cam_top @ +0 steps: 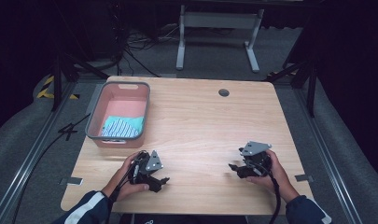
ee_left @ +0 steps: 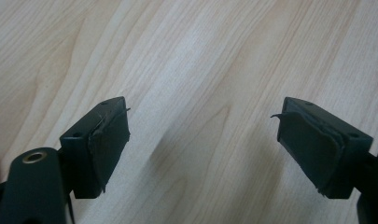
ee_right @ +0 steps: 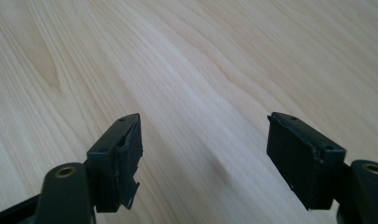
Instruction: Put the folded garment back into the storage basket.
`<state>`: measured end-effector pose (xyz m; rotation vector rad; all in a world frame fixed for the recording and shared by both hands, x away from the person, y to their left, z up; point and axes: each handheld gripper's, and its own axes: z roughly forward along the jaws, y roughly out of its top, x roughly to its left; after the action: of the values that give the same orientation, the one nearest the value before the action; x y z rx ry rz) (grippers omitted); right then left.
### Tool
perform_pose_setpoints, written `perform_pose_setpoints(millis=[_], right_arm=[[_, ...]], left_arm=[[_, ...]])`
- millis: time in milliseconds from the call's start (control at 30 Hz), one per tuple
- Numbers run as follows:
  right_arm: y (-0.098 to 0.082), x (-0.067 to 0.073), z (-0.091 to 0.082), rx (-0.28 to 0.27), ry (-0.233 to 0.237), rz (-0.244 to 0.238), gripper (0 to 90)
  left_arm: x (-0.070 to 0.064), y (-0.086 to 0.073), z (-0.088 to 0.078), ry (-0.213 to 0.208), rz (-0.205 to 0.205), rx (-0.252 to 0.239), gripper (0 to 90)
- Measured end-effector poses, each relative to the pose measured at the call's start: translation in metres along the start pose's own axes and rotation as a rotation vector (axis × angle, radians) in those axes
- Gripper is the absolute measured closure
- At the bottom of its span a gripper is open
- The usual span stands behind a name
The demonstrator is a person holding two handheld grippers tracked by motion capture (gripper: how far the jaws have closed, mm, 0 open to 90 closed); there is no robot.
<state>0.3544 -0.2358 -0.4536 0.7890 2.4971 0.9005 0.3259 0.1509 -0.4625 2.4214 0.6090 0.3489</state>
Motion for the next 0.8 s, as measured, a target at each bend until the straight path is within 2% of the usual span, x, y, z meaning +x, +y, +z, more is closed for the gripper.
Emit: perform_pose_setpoints(millis=[33, 133, 200, 233, 267, 300, 333, 400, 533, 800], right_arm=[[-0.013, -0.003, -0.003, 0.001, -0.002, 0.033, 26.6], [-0.023, -0.004, -0.006, -0.003, -0.005, 0.056, 26.2], [-0.04, -0.006, -0.012, -0.017, -0.001, 0.102, 24.2], [-0.045, -0.007, -0.013, -0.021, -0.013, 0.11, 24.2], [-0.045, -0.007, -0.013, -0.021, -0.013, 0.11, 24.2], [-0.054, -0.008, -0.015, -0.027, -0.02, 0.138, 22.7], [-0.054, -0.008, -0.015, -0.027, -0.02, 0.138, 22.7], [-0.062, -0.009, -0.016, -0.051, -0.022, 0.167, 19.9], [-0.072, -0.016, -0.018, -0.074, -0.001, 0.223, 17.6], [-0.073, -0.016, -0.019, -0.071, -0.01, 0.226, 16.8]], left_arm=[[0.001, -0.005, 0.002, -0.018, -0.007, 0.001, 17.0], [0.003, -0.008, 0.003, -0.023, -0.01, 0.002, 17.0], [0.005, -0.013, 0.004, -0.031, -0.028, -0.008, 16.0], [0.008, -0.017, 0.004, -0.047, -0.06, -0.021, 16.0], [0.008, -0.017, 0.004, -0.047, -0.06, -0.021, 15.9], [0.011, -0.023, 0.005, -0.072, -0.107, -0.047, 15.7], [0.011, -0.023, 0.005, -0.072, -0.107, -0.047, 15.8], [0.01, -0.028, 0.005, -0.066, -0.102, -0.09, 15.1], [0.011, -0.028, 0.005, -0.07, -0.099, -0.091, 15.0], [0.012, -0.028, 0.006, -0.071, -0.095, -0.084, 13.2]])
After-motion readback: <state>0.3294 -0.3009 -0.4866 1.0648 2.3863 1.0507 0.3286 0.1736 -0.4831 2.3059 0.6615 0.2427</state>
